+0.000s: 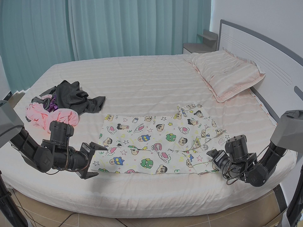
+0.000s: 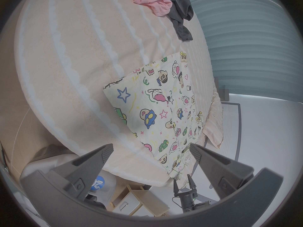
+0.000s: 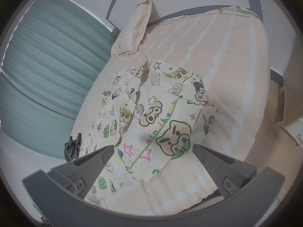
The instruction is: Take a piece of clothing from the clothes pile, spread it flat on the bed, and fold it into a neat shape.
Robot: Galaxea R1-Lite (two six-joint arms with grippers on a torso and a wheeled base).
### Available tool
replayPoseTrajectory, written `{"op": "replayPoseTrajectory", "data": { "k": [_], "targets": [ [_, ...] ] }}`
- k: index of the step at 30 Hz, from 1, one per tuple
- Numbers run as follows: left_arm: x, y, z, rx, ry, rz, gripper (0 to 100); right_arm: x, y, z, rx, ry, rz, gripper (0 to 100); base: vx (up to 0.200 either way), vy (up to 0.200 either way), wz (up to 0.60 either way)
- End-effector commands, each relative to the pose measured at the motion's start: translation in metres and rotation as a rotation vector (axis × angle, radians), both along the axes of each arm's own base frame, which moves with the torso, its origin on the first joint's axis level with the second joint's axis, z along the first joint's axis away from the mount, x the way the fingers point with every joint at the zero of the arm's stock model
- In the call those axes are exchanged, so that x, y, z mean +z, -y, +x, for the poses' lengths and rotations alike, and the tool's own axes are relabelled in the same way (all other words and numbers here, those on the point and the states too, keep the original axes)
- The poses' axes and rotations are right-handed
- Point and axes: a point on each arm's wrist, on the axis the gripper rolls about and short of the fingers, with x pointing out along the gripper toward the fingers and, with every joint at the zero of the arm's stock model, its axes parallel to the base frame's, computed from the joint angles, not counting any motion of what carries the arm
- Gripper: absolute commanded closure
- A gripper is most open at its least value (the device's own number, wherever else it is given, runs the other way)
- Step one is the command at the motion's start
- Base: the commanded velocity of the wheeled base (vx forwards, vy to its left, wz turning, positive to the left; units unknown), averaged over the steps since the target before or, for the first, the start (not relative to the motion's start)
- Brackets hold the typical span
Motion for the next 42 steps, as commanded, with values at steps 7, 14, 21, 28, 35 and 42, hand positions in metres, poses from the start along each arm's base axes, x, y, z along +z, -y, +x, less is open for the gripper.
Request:
{"op": "replayPoseTrajectory", "data": {
  "k": [7,14,21,28,35,42],
  "targets": [
    [-0.001,0.0,0.0,-0.001,-0.005,0.001,0,-0.003,0.005,0.008,0.006,0.03,-0.031,0,0.0,0.0,0.0],
    [-0.001,0.0,0.0,-0.001,-0.005,0.001,0,-0.006,0.009,0.006,-0.001,0.017,-0.038,0,0.0,0.0,0.0],
    [-0.001,0.0,0.0,-0.001,-0.005,0.001,0,-0.007,0.012,0.01,-0.026,0.02,-0.045,0,0.0,0.0,0.0],
    [-0.001,0.0,0.0,-0.001,-0.005,0.001,0,-0.01,0.014,0.009,-0.029,0.008,-0.053,100,0.0,0.0,0.0],
    [-0.002,0.0,0.0,0.0,-0.006,0.003,0,-0.012,0.017,0.002,-0.037,-0.011,-0.069,100,0.0,0.0,0.0],
    [-0.002,0.0,0.0,0.001,-0.006,0.004,0,-0.002,0.017,-0.008,-0.028,-0.001,-0.064,100,0.0,0.0,0.0]
  ]
}}
